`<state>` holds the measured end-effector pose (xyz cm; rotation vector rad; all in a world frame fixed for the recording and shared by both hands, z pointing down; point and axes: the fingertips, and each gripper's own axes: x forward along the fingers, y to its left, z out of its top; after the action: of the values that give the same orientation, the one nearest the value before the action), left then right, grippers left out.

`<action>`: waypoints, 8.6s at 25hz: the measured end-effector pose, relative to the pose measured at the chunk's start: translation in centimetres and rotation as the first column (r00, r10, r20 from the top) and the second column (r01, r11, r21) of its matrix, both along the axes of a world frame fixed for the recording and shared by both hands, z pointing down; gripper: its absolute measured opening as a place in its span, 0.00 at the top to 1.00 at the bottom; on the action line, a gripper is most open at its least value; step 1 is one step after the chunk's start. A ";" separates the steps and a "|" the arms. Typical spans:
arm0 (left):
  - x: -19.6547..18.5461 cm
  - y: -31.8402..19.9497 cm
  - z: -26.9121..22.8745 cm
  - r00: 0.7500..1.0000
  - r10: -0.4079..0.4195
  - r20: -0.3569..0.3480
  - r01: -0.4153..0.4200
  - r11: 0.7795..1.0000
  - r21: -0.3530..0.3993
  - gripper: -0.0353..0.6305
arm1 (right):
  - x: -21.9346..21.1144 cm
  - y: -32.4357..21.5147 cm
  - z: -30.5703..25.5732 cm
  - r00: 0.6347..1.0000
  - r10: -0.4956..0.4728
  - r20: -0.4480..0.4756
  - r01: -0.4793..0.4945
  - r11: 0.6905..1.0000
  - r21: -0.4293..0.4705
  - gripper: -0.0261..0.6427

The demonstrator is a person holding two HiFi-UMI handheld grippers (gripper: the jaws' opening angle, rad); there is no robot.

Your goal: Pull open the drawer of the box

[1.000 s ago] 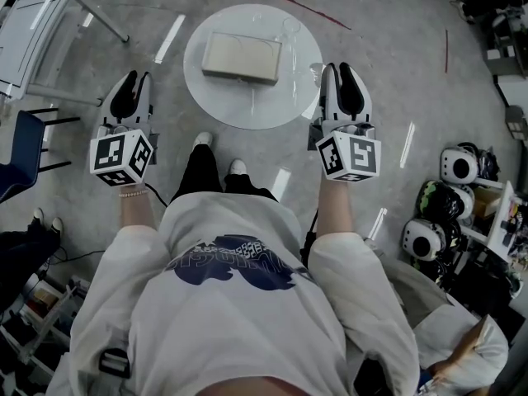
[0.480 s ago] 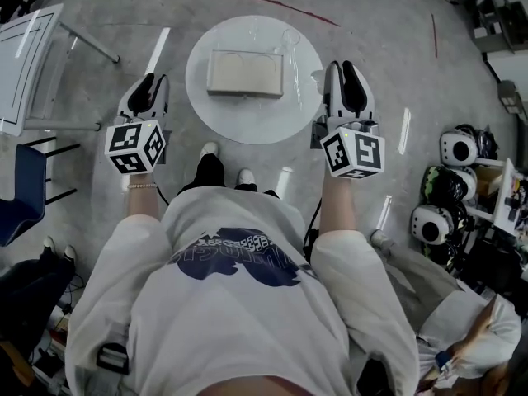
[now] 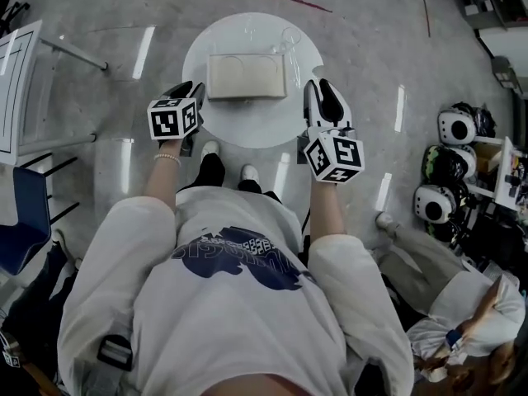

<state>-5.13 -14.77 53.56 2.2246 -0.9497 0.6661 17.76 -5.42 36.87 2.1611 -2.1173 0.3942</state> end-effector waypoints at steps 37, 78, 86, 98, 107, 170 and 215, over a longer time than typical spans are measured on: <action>2.9 -1.5 9.0 0.993 0.041 0.114 -0.006 0.957 -0.291 0.79 | -4.9 0.8 18.1 0.986 0.013 0.168 0.081 0.836 -0.543 0.71; 2.8 -1.9 9.5 0.996 0.037 0.086 -0.001 0.925 -0.379 0.80 | -10.2 -3.0 32.9 0.952 0.056 0.302 0.262 0.363 -0.894 0.70; 3.0 -2.0 9.6 0.996 0.040 0.085 -0.005 0.925 -0.381 0.80 | -10.0 -3.0 33.2 0.947 0.046 0.317 0.284 0.336 -0.898 0.73; 3.0 -1.9 9.5 0.995 0.044 0.093 -0.005 0.922 -0.386 0.80 | -11.0 -3.2 33.0 0.944 0.034 0.328 0.296 0.354 -0.887 0.88; 3.1 -2.1 9.8 0.994 0.048 0.099 -0.006 0.921 -0.389 0.80 | -10.9 -3.4 33.2 0.936 0.025 0.351 0.318 0.370 -0.873 0.88; 3.1 -1.8 10.3 0.994 0.031 0.105 0.011 0.925 -0.380 0.80 | -14.0 8.5 34.0 0.918 0.038 0.395 0.359 0.345 -0.867 0.88; -1.2 9.1 -18.5 0.934 -0.282 -0.218 0.346 0.867 0.360 0.79 | 3.8 4.6 -6.7 0.975 -0.140 0.174 0.111 0.980 0.167 0.91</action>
<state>-6.36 -5.63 35.04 2.3336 -1.4243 0.1496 21.53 -0.84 30.19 2.1294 -2.4484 0.4469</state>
